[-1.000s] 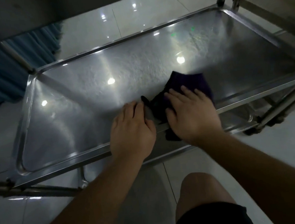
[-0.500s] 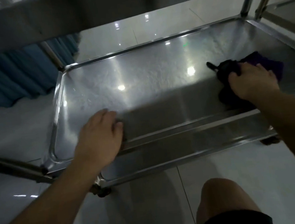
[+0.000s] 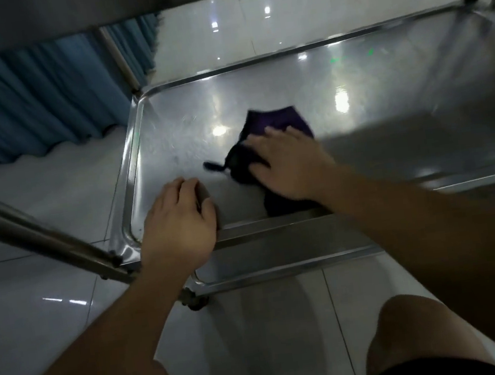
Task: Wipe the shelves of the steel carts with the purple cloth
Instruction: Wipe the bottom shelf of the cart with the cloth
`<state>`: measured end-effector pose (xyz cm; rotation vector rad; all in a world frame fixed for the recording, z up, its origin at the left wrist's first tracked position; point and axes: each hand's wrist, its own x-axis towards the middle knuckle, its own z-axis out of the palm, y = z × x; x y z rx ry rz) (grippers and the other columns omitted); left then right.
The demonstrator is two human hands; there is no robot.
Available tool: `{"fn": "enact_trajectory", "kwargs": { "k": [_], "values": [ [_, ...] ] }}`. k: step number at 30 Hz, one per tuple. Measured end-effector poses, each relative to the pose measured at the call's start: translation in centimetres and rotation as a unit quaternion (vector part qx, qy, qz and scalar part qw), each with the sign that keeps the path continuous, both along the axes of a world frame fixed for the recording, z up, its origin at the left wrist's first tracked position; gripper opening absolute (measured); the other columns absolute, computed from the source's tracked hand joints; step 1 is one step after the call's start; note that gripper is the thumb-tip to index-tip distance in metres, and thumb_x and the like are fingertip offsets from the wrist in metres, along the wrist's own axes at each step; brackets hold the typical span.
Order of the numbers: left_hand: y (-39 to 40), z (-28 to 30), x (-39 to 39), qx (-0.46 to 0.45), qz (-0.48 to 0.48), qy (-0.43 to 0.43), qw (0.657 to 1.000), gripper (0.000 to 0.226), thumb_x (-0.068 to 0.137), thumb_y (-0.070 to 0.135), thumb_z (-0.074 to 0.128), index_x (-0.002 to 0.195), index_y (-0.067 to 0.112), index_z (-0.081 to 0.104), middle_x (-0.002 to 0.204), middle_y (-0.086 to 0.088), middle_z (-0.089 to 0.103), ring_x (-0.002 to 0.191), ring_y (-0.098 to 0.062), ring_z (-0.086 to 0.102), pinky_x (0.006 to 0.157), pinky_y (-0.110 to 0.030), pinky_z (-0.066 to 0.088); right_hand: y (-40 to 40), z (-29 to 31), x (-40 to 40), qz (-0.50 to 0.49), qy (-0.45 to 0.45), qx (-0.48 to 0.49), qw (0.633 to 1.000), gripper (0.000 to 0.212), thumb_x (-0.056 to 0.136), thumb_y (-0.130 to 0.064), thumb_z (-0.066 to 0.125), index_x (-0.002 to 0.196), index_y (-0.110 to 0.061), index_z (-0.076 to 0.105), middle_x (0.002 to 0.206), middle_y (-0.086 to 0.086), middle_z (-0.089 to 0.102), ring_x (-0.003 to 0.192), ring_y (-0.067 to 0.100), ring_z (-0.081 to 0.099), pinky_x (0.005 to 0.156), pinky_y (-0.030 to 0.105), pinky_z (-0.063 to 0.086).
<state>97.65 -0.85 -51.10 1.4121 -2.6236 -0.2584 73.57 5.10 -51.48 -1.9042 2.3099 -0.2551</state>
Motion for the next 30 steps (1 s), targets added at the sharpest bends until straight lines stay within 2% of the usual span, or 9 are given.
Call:
{"fn": "enact_trajectory", "kwargs": {
  "k": [2,4,8,11,14,17,23,27,30],
  "values": [
    [0.3,0.1,0.0,-0.003,-0.001,0.012,1.000,0.051,0.109,0.037,0.044,0.156,0.017,0.045,0.162,-0.009,0.042,0.152,-0.027,0.034,0.123,-0.047,0.029,2.7,-0.3,0.7,0.046,-0.025,0.014,0.999,0.070,0.097,-0.064,0.022,0.161,-0.038,0.032,0.166,-0.021,0.029,0.157,0.010,0.018,0.126,0.035,0.005],
    [0.4,-0.1,0.2,-0.010,-0.009,0.011,1.000,0.051,0.109,0.037,0.044,0.155,0.015,0.046,0.161,-0.010,0.043,0.152,-0.028,0.036,0.122,-0.048,0.030,5.8,-0.4,-0.8,0.045,-0.046,0.013,0.998,0.072,0.095,-0.070,0.024,0.160,-0.041,0.035,0.164,-0.023,0.031,0.156,0.007,0.019,0.125,0.031,0.005],
    [0.3,-0.5,0.5,-0.009,-0.020,-0.003,1.000,0.055,0.108,0.043,0.038,0.157,0.018,0.040,0.164,-0.009,0.038,0.154,-0.030,0.032,0.125,-0.049,0.026,9.5,-0.4,-8.7,-0.137,-0.053,-0.023,0.989,0.061,0.102,-0.053,0.050,0.157,-0.025,0.045,0.162,0.005,0.044,0.154,0.028,0.032,0.124,0.042,0.022],
    [0.1,-0.8,0.4,-0.006,-0.022,-0.008,1.000,0.061,0.106,0.050,0.029,0.159,0.020,0.034,0.167,-0.009,0.034,0.157,-0.030,0.027,0.127,-0.049,0.021,7.6,0.1,-12.9,-0.268,-0.032,0.012,0.963,0.060,0.106,-0.048,0.041,0.158,-0.018,0.039,0.165,0.011,0.037,0.154,0.034,0.028,0.125,0.052,0.020],
    [0.0,-0.8,0.4,0.001,-0.018,-0.011,1.000,0.064,0.106,0.054,0.024,0.161,0.023,0.029,0.169,-0.007,0.029,0.159,-0.029,0.023,0.128,-0.048,0.017,2.8,0.4,-12.8,-0.317,-0.035,0.009,0.948,0.063,0.099,-0.049,0.033,0.154,-0.018,0.040,0.162,0.013,0.039,0.152,0.035,0.030,0.124,0.057,0.017],
    [-0.2,-0.8,0.5,0.003,-0.016,-0.008,1.000,0.062,0.107,0.052,0.027,0.162,0.022,0.030,0.169,-0.007,0.030,0.159,-0.029,0.022,0.128,-0.048,0.017,-2.8,0.7,-9.3,-0.276,-0.053,0.028,0.959,0.065,0.101,-0.049,0.031,0.160,-0.023,0.032,0.169,0.003,0.030,0.156,0.030,0.021,0.126,0.055,0.010],
    [-0.2,-0.6,0.4,0.003,-0.018,-0.006,1.000,0.060,0.108,0.049,0.032,0.161,0.021,0.033,0.168,-0.007,0.032,0.158,-0.028,0.024,0.129,-0.048,0.018,-9.3,0.7,-0.6,-0.088,-0.038,0.039,0.995,0.064,0.104,-0.049,0.030,0.165,-0.031,0.022,0.173,-0.009,0.019,0.160,0.023,0.013,0.128,0.050,0.005],
    [0.0,-0.4,0.6,-0.003,-0.023,0.008,1.000,0.062,0.105,0.047,0.033,0.158,0.016,0.041,0.163,-0.013,0.041,0.153,-0.032,0.034,0.126,-0.052,0.028,-5.8,0.8,1.5,0.005,-0.028,0.041,0.999,0.064,0.106,-0.055,0.029,0.165,-0.033,0.020,0.172,-0.012,0.019,0.160,0.017,0.011,0.129,0.047,0.005],
    [0.1,-0.5,0.7,-0.007,-0.023,0.012,1.000,0.063,0.103,0.048,0.034,0.156,0.015,0.043,0.162,-0.014,0.042,0.152,-0.034,0.036,0.125,-0.053,0.030,-0.1,0.5,1.8,0.011,-0.030,0.050,0.998,0.070,0.101,-0.064,0.019,0.165,-0.036,0.017,0.172,-0.017,0.015,0.160,0.011,0.007,0.130,0.042,0.003]
  ]
}}
